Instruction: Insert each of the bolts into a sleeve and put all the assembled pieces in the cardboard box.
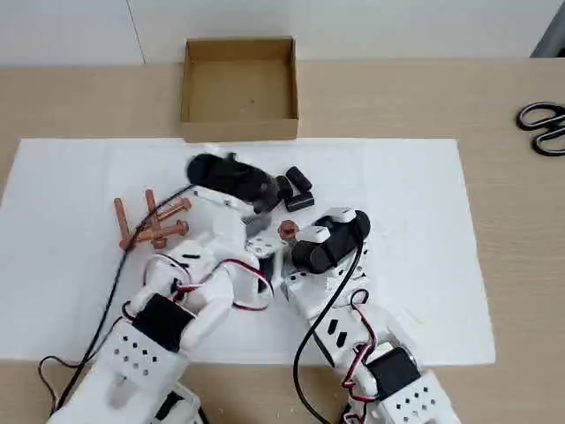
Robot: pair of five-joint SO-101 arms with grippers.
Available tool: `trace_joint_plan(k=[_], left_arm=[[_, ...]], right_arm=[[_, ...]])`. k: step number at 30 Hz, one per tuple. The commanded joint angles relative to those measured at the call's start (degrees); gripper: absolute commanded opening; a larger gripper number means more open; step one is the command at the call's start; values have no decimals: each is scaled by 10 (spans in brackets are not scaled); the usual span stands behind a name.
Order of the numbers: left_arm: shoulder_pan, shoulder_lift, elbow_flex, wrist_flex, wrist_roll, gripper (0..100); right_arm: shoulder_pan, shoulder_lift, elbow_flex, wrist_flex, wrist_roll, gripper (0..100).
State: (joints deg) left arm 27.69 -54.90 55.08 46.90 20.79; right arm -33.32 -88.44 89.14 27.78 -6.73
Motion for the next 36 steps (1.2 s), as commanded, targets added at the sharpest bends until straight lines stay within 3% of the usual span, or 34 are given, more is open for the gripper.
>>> trace_joint_plan(k=[1,4,9,13,16,19,26,36], left_arm=[[-34,-6,-39,3,-9,239],[-68,-6,-57,15,-9,239],[-145,-6,-98,105,-9,239],[-242,-6,-117,186,-18,239],[-314,-6,-121,215,-93,239],[-378,-6,-119,215,-166,239],[-428,-6,-118,227,-170,239],[-455,-6,-118,246,-173,239]], right_arm=[[5,-11,-10,-15,2,4],[8,-7,-10,-15,2,4],[54,-5,-11,-4,2,3],[125,18,-91,113,5,3],[147,87,-191,189,5,3],[150,191,-300,193,6,3],[148,500,-573,97,6,3],[148,927,-904,-122,3,3]])
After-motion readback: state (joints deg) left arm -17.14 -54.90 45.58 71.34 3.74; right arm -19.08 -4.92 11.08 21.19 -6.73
